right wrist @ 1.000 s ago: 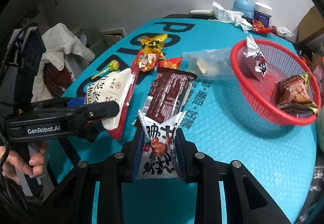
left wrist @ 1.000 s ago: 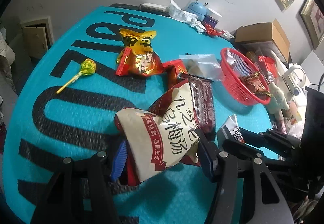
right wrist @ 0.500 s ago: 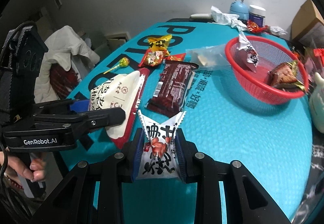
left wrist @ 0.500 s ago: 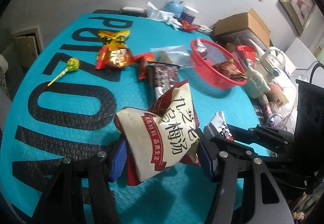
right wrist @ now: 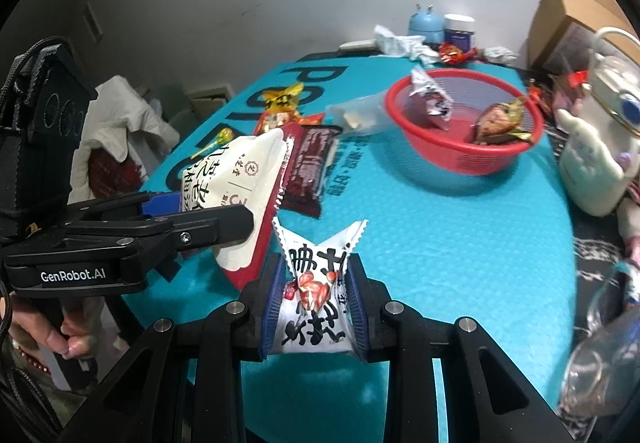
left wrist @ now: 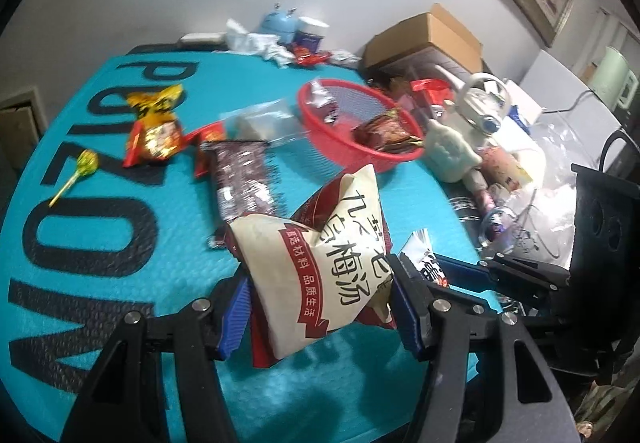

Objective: Organize snacks
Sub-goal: 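Carry the white snack with the right tool while the left tool carries the large bag toward the basket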

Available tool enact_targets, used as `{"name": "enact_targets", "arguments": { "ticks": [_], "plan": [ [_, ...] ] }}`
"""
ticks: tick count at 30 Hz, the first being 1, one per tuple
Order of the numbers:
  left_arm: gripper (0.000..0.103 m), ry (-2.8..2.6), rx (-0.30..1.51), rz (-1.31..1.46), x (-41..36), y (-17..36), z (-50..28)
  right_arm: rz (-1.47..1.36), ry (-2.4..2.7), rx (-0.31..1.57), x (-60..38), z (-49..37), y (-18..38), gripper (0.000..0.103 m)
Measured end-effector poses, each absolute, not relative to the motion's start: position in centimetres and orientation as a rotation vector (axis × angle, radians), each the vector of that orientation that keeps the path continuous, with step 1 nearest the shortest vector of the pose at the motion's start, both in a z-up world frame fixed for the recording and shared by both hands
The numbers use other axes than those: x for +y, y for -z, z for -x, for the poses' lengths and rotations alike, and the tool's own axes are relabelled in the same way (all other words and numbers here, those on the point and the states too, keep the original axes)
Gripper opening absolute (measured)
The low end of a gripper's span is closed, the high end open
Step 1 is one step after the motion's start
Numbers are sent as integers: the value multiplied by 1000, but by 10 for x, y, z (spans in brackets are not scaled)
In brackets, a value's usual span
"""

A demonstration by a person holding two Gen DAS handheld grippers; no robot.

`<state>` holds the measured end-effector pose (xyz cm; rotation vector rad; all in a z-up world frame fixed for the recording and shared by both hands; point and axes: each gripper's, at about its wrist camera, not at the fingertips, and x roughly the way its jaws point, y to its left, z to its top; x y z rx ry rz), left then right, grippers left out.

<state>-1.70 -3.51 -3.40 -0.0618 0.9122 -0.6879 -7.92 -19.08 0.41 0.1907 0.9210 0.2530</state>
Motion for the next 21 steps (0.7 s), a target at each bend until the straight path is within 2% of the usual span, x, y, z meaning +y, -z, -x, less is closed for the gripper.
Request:
{"name": "enact_targets", "arguments": {
  "ticks": [21],
  "plan": [
    [60,869,746,-33,-100,-38,-20,-166,-141,801,-244,62,-64,30]
  ]
}}
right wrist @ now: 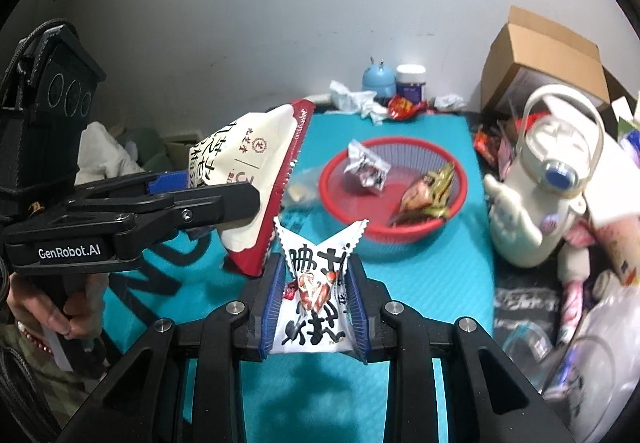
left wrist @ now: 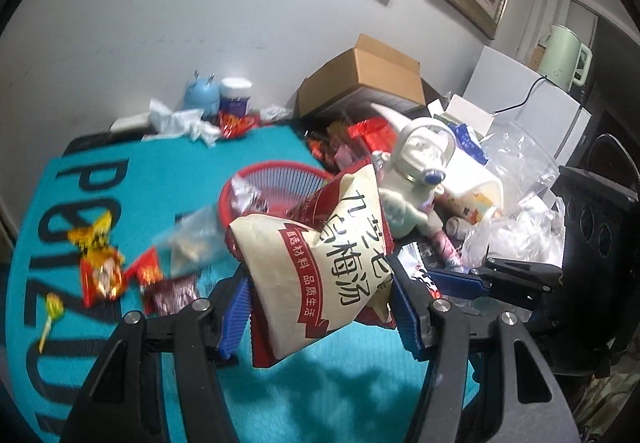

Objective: Organize snacks
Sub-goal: 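Carry the white snack with the right tool while the left tool carries the large bag toward the basket, then open the right tool over the basket while the left tool lowers the large bag into it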

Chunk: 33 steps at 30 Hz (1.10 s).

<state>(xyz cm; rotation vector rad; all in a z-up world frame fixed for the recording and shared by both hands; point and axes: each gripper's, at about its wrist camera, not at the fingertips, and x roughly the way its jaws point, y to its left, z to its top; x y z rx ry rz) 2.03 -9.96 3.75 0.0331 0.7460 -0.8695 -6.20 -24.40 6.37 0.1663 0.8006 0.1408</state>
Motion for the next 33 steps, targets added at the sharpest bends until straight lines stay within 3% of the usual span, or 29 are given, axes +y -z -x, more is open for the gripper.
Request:
{"name": "enact_targets", "arguments": {
  "ticks": [16,33],
  "plan": [
    [60,845,647,-36,-126,-70,-86,-141,-5,718,-281,-6,-87,30],
    [60,756,714,-101,-153,-33,-143,-174,31,738,-299,-76,-51,31]
  ]
}}
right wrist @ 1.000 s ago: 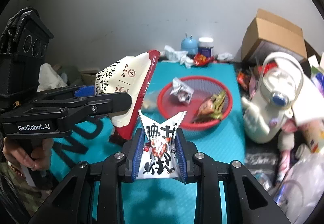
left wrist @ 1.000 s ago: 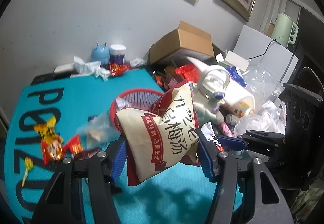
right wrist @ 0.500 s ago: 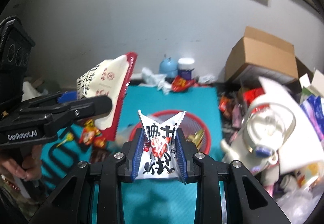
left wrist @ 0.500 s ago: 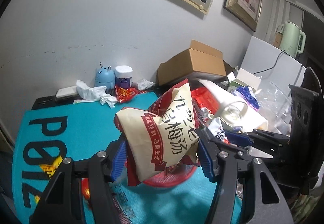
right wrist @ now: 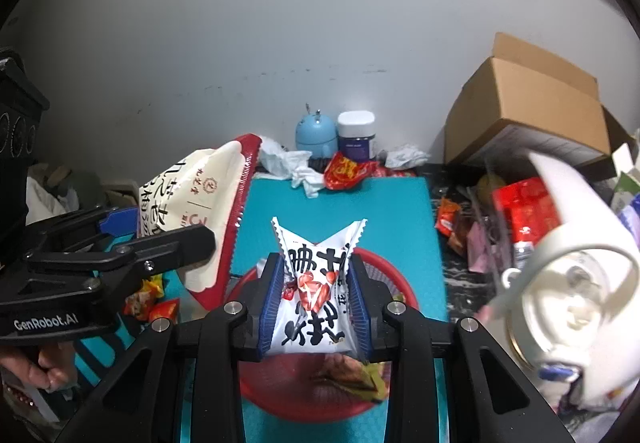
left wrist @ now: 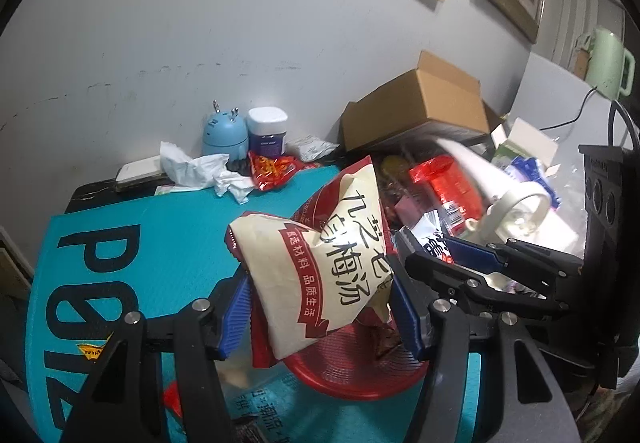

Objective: Organize snacks
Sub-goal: 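Open the right tool over the basket while the left tool lowers the large bag into it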

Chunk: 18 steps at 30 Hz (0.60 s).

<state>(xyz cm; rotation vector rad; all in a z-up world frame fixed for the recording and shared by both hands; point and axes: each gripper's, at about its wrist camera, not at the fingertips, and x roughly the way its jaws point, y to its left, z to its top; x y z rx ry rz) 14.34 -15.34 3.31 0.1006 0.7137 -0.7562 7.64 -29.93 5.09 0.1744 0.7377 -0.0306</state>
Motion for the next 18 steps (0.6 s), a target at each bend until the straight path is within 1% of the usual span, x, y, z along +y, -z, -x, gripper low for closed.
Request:
{"name": "enact_targets", "arguments": {
  "ticks": [1,4,6,8,12,13,18],
  "plan": [
    [60,753,718,-104,-154,-31,-144,-181,29,740,-300,-79,-48,31],
    [60,739,727,-111,-156,-26,-148,-207,27,747,-303,-83,-41,36],
    [60,726,729,-122,-159,-23,-150,-218,29,759,-305,-85,-37,37],
    [60,722,734,-130,-161,-21,-151,-220,50,779,-307,-85,-34,46],
    [60,709,743,-155,-168,-14,-150,-214,101,793,-315,-81,-32,53],
    [60,708,750,-158,-170,-13,-150,-214,114,792,-317,-79,-32,56],
    [61,704,774,-180,-179,-7,-148,-217,173,796,-324,-67,-37,56]
  ]
}}
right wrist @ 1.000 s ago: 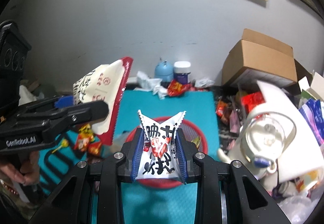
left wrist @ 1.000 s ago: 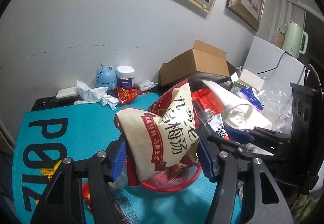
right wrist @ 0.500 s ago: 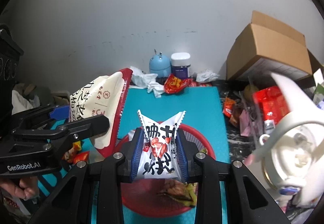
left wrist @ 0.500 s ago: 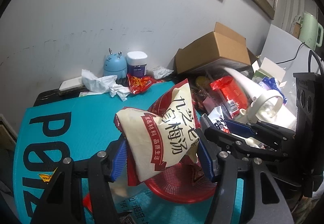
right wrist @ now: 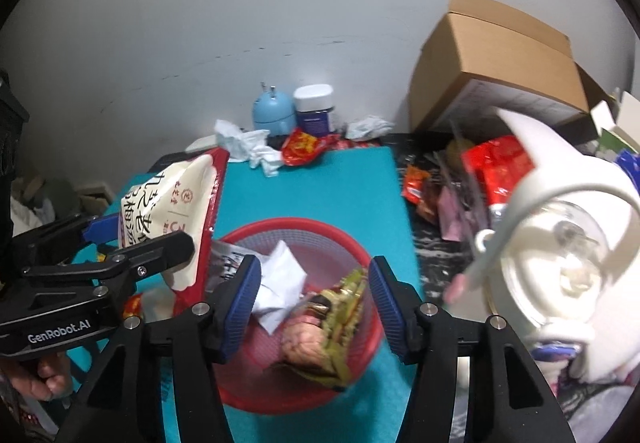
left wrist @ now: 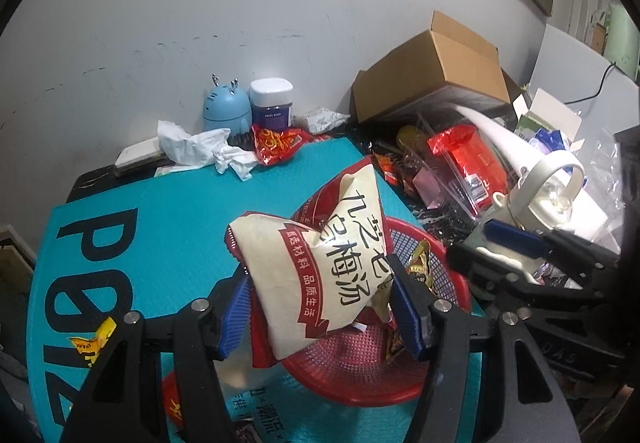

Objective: Organize snacks
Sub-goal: 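Open the right tool over the basket while the left tool lowers the large bag into it, then move both open tools back toward the snacks on the mat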

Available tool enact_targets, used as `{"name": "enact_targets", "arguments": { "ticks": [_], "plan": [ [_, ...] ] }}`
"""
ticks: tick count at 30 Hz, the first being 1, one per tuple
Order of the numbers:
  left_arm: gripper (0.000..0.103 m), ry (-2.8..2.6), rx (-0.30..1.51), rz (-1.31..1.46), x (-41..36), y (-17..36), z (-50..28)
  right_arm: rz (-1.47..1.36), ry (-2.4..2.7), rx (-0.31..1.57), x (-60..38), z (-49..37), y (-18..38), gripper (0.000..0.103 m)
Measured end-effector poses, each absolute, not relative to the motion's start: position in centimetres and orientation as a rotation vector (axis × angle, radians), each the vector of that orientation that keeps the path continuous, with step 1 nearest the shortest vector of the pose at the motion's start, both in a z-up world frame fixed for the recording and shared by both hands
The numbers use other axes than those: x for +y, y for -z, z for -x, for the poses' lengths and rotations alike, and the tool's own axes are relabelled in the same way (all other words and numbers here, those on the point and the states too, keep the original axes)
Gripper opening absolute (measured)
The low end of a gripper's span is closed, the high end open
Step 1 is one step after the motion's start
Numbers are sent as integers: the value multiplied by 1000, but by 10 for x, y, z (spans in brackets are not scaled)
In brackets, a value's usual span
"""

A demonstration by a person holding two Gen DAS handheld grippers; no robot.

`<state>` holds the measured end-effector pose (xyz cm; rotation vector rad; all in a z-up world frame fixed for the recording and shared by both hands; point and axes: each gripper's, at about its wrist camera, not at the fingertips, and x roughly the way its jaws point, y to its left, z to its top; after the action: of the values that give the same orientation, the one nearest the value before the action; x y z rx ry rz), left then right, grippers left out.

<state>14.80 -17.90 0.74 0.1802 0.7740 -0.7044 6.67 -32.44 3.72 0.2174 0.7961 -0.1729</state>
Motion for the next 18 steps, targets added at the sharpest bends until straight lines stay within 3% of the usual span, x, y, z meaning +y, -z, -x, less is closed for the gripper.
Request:
{"name": "enact_targets", "arguments": {
  "ticks": [8,12,18],
  "plan": [
    [63,669,783,-245,-192,-2,-142,-210,209,792,-333,-52,-42,60],
    [76,677,826,-252,-194,4,-142,-213,208,791,-333,-49,-43,60],
    [76,653,803,-264,-189,1,-134,-204,212,787,-332,-44,-46,60]
  ]
}}
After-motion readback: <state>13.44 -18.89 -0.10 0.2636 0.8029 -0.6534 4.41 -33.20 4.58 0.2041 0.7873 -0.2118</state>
